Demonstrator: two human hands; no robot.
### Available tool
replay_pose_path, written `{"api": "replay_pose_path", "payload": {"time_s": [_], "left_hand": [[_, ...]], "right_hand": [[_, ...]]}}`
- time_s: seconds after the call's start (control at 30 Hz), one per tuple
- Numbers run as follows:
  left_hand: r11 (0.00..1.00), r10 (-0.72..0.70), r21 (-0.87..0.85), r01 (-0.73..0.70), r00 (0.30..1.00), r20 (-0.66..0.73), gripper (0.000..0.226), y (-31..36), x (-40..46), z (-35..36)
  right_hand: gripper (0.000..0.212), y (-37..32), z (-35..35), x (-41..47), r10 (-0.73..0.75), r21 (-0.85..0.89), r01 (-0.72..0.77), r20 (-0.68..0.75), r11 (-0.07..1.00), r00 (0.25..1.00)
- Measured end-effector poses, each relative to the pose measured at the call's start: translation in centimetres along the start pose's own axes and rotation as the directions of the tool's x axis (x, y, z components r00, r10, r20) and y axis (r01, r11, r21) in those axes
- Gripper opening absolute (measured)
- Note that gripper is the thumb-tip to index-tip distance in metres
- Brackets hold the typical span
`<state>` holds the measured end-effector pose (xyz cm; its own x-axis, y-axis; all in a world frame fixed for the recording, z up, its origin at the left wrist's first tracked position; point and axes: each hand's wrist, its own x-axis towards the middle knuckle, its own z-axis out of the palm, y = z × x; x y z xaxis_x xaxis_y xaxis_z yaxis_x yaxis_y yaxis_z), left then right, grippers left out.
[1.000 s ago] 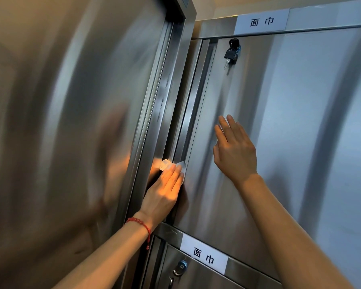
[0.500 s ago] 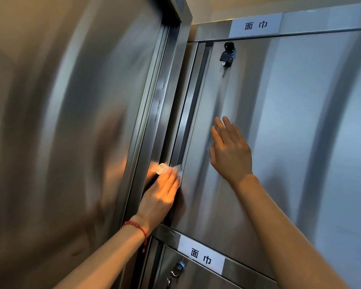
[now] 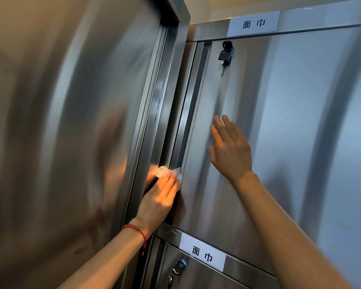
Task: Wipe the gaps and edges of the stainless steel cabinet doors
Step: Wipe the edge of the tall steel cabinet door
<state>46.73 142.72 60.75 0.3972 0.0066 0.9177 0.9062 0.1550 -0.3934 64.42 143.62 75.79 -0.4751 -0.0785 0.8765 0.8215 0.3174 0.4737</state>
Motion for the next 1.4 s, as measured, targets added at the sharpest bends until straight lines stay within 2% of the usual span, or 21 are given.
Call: {"api": "replay_pose_path", "payload": {"time_s": [0.13,0.4,0.5,0.83,1.0,1.13,1.4], "left_hand": [[1.0,0.011,-0.01,-0.011,1.0,-0.004,0.04,-0.4,0.6,0.3],[1.0,-0.011,-0.01,0.011,1.0,-0.01,0.043,0.3,-0.6,0.6],[0.999,-0.018,-0.033,0.018,1.0,0.002,0.037,0.4,-0.9,0.3],[0.998,-0.038,-0.055,0.038,0.999,0.004,0.047,0.5,-1.0,0.0],[0.997,-0.033,-0.071,0.034,0.999,0.015,0.04,0.8,-2.1,-0.1],[0.995,-0.043,-0.086,0.044,0.999,0.014,0.049,0.5,-1.6,0.0],[0.983,-0.078,-0.164,0.079,0.997,0.014,0.038,1.3,-3.4,0.2]], "right_hand": [[0.041,0.0,0.0,0.0,0.003,0.006,-0.004,0.003,1.0,1.0],[0.041,0.0,-0.1,0.0,0.002,0.011,-0.002,0.004,1.0,1.0],[0.041,0.0,-0.1,0.0,0.01,0.023,-0.01,0.008,1.0,1.0],[0.043,0.1,-0.1,-0.1,0.006,0.017,-0.006,0.01,1.0,1.0],[0.043,0.0,-0.2,0.0,0.01,0.019,-0.01,0.012,1.0,1.0],[0.042,0.0,-0.3,0.0,0.012,0.023,-0.013,0.014,1.0,1.0],[0.043,-0.1,-0.3,0.0,0.011,0.027,-0.011,0.022,1.0,1.0]]}}
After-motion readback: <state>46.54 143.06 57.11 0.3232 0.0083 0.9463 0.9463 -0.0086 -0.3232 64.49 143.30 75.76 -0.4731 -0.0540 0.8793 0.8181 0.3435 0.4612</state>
